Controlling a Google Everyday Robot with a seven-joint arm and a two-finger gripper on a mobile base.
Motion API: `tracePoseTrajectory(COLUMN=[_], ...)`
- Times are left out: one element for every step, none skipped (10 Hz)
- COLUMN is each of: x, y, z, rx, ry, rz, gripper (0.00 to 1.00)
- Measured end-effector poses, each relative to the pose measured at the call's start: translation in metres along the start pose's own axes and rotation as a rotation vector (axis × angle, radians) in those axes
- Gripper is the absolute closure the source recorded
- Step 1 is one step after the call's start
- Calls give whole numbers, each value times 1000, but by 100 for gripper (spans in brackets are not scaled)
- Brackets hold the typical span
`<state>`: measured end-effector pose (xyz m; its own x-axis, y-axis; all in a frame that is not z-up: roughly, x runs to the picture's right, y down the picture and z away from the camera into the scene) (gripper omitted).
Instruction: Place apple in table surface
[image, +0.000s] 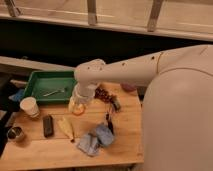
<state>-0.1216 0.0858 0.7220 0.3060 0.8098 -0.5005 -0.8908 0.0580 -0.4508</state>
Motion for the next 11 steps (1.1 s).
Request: tracePoseTrajectory(x=[0,3,5,7,10,12,13,13,14,15,18], y=[-1,-6,-8,-13,-20,-29,-35,-38,-41,-44,-49], z=[1,8,18,33,45,61,74,82,89,94,102], rx=[-3,-7,-8,-5,0,5,7,7,7,8,10], ry=[0,8,21,41,60,85,103,118,134,145,161], rz=[3,11,16,27,42,65,84,96,110,122,140], gripper=[100,100,100,100,100,100,100,100,100,97,86])
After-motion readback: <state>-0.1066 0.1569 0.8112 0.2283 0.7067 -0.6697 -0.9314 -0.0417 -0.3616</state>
